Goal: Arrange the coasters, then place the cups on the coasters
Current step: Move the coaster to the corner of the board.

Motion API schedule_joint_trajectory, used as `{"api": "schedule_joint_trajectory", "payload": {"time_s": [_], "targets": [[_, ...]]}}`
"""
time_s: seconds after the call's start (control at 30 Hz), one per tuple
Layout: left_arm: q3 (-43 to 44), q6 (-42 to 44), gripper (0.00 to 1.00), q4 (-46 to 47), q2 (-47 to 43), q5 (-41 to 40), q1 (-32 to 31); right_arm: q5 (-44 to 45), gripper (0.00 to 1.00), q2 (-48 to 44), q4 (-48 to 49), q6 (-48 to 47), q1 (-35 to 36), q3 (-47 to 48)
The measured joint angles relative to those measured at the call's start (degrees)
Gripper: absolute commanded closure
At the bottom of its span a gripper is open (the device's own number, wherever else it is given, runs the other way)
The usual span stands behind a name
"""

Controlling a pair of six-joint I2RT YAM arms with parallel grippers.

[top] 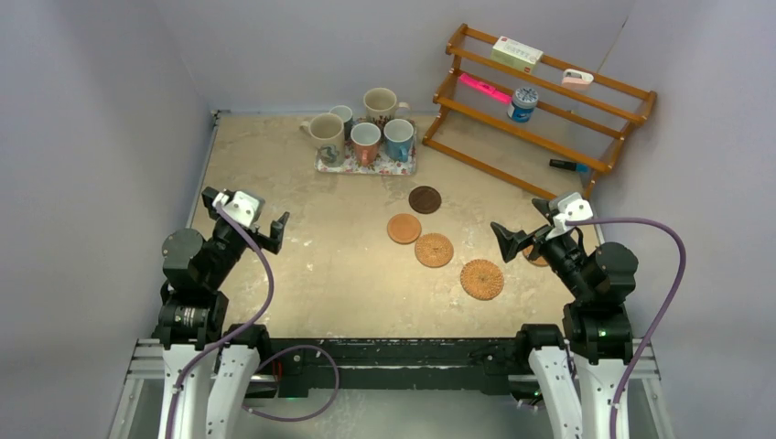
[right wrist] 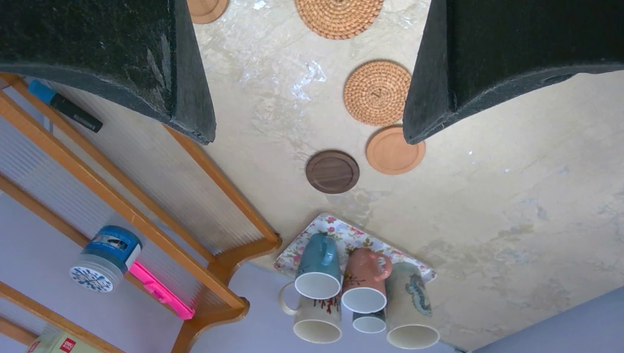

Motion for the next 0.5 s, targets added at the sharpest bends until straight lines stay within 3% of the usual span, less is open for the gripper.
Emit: {"api": "schedule_joint_trajectory", "payload": {"time_s": [0.5], "targets": [[-0.81, 1.64, 0.0, 0.0, -0.48, 0.94, 0.0, 0.0, 0.01, 0.0, 0.0, -0.02, 0.0, 0.0]]}}
